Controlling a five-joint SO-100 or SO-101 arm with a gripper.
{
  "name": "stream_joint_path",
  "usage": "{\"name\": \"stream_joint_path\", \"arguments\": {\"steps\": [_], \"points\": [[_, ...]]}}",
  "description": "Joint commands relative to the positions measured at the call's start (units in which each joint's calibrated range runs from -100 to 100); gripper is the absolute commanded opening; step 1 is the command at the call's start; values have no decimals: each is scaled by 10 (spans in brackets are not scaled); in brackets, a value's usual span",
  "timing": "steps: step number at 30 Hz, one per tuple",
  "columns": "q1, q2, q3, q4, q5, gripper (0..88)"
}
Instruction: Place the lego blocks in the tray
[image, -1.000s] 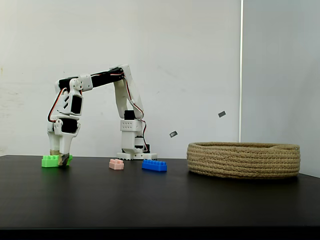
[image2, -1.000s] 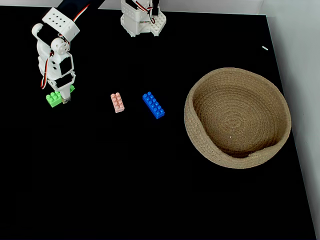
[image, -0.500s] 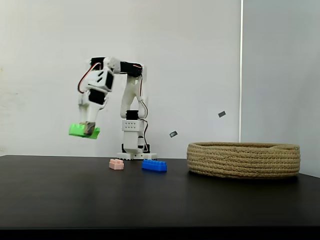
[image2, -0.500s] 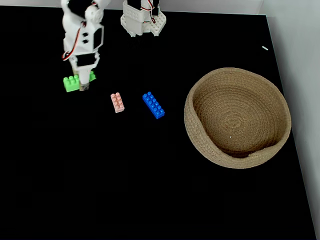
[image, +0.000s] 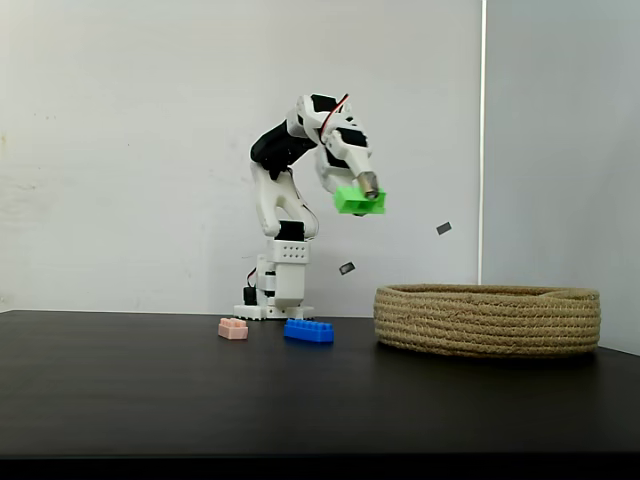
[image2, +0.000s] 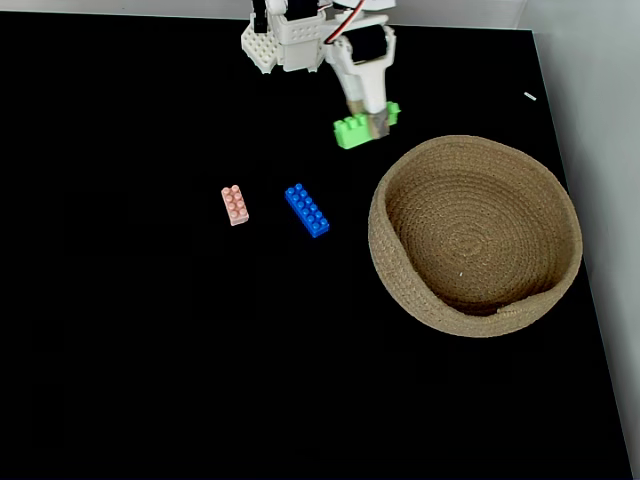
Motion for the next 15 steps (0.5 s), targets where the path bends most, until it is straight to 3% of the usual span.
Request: {"name": "stream_joint_path", "arguments": {"steps": [1,6,12,15], "points": [[-58,38,-35,-138,-54,3],[-80,111,-57,-204,-70,51],[-78,142,-68,-202,-99,202],[-73,139,-57,-192,-104,209]]}}
